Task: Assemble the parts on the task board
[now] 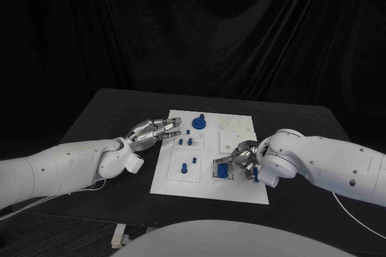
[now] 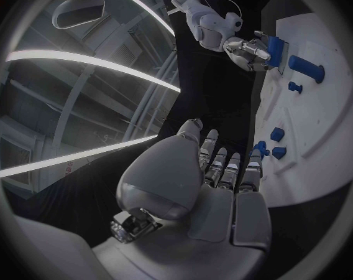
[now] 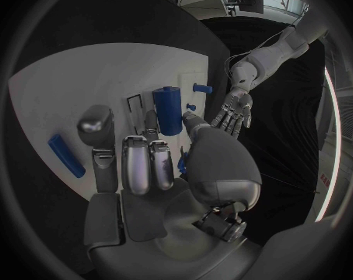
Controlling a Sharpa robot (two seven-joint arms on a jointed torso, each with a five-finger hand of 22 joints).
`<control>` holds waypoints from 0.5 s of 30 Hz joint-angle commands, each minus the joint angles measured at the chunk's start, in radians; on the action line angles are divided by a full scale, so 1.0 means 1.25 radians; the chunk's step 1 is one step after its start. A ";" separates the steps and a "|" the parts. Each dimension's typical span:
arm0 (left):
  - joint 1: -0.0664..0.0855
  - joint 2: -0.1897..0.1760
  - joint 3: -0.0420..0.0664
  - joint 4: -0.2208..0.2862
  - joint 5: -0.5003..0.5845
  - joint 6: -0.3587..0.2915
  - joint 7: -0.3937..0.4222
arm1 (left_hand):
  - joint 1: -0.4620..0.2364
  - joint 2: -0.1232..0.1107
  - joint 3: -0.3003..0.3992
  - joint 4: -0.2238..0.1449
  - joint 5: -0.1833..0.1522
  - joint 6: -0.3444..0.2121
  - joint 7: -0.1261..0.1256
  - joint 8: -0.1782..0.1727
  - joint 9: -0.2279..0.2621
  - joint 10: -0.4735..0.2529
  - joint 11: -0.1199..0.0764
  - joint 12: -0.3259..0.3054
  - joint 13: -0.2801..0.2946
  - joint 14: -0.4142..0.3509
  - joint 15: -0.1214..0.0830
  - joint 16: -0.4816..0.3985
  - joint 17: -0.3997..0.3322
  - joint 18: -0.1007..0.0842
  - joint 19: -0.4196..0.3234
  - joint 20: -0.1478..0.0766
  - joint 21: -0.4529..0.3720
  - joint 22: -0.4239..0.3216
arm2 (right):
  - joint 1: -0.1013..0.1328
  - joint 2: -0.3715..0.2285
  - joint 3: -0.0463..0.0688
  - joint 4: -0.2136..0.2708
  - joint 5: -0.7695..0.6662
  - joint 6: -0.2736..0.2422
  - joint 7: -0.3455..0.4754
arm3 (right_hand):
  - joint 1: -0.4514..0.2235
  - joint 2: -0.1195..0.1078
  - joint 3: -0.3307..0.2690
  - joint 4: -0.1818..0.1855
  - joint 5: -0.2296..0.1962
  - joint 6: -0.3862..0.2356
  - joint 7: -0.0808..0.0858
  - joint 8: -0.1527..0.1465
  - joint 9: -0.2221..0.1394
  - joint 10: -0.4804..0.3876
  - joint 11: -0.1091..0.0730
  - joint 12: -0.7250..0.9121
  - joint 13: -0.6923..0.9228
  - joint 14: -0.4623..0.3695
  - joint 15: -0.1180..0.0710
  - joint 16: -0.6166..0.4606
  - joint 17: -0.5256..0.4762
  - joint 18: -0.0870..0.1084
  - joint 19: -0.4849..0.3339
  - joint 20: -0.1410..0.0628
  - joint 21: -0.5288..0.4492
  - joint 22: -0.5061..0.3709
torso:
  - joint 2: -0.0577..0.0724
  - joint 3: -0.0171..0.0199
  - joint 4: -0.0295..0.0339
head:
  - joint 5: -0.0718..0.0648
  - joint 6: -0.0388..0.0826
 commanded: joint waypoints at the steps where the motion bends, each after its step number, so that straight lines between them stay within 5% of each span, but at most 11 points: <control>1: -0.001 0.001 0.001 0.001 0.005 0.012 0.006 | -0.008 -0.001 0.000 0.005 -0.005 -0.005 0.001 0.000 0.000 -0.005 0.003 -0.001 -0.001 0.000 0.006 0.002 0.001 0.007 0.003 0.003 0.004 -0.001 | -0.002 0.000 0.000 0.000 0.002 0.000 -0.013 | -0.002 -0.001 -0.006 -0.001 -0.007 -0.008 0.001 0.005 -0.001 0.084 0.006 0.003 0.211 0.054 0.004 -0.002 0.067 0.009 -0.004 -0.001 -0.002 0.076 | 0.000 0.0000 0.0000 | 0.001 0.000; 11: -0.003 0.003 0.001 -0.001 0.005 0.014 0.005 | -0.009 0.000 0.001 0.006 -0.005 -0.004 0.001 0.001 0.000 -0.004 0.003 0.001 0.000 0.000 0.006 0.003 0.001 0.007 0.003 0.003 0.004 -0.001 | -0.002 -0.001 0.000 0.000 0.002 0.004 -0.014 | 0.006 -0.002 -0.014 -0.004 -0.026 -0.016 0.002 0.012 -0.003 0.084 0.007 0.003 0.211 0.054 0.005 -0.002 0.067 0.010 -0.004 0.000 -0.005 0.076 | 0.000 0.0000 0.0000 | 0.002 0.000; 15: -0.004 0.005 0.001 -0.001 0.005 0.015 0.004 | -0.009 0.000 0.001 0.006 -0.005 -0.004 0.001 0.001 0.000 -0.004 0.003 0.001 0.000 0.000 0.006 0.003 0.001 0.007 0.003 0.003 0.004 -0.001 | -0.002 -0.001 0.000 0.000 0.002 0.004 -0.013 | -0.001 -0.004 -0.034 0.005 -0.070 -0.027 0.003 0.022 -0.007 0.084 0.008 0.003 0.211 0.054 0.005 -0.001 0.067 0.010 -0.003 0.000 -0.006 0.076 | 0.000 0.0001 0.0001 | 0.002 0.000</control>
